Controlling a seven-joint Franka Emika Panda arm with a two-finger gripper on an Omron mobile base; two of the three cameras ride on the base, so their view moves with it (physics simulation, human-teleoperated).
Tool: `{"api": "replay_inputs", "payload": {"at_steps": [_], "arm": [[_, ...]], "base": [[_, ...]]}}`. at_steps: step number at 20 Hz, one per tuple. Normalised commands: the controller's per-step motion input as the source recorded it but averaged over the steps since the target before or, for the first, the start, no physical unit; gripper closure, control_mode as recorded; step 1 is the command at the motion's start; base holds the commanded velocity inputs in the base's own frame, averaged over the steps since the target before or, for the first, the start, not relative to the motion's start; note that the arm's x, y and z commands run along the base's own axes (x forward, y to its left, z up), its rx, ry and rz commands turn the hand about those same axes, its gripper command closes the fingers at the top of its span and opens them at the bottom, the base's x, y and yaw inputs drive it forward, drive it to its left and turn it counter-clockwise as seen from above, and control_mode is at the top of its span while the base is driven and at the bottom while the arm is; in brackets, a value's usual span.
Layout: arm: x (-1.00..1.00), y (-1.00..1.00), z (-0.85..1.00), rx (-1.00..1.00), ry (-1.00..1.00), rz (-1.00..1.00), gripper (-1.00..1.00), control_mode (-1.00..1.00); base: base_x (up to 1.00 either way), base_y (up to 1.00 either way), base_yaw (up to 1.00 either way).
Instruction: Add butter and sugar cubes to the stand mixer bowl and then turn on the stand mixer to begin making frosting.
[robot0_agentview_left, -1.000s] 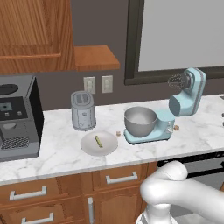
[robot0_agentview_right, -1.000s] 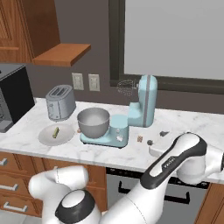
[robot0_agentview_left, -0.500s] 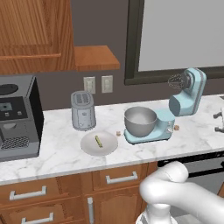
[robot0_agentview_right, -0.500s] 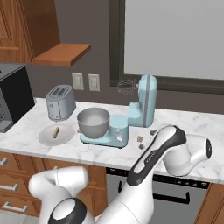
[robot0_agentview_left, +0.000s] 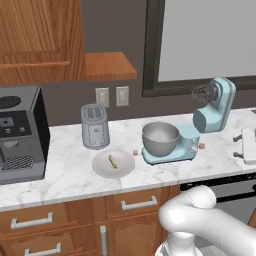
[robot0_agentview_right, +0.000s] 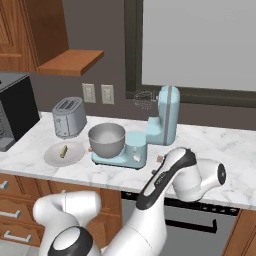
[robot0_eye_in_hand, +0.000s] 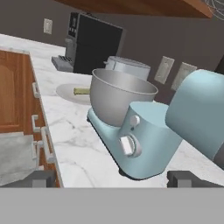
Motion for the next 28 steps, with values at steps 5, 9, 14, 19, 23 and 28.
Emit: {"api": "replay_inputs", "payload": {"at_steps": [5,9,14,19,23,28], "arm": [[0.28,0.04,-0.24,0.0,0.0,0.0,-1.0,-1.0],[0.32,0.0,-0.17,0.0,0.0,0.0,-1.0,-1.0],[0.31,0.0,-0.21,0.01,0.0,0.0,-1.0,-1.0],[0.24,0.0,-0.22,0.02,0.01,0.01,-1.0,-1.0],[0.22,0.0,-0.18,0.03,0.01,0.0,-1.0,-1.0],[0.23,0.0,-0.11,0.04,0.01,0.0,-1.0,-1.0]], "base": [[0.0,0.0,0.0],[0.0,0.0,0.0],[0.0,0.0,0.0],[0.0,0.0,0.0],[0.0,0.0,0.0],[0.0,0.0,0.0]]}}
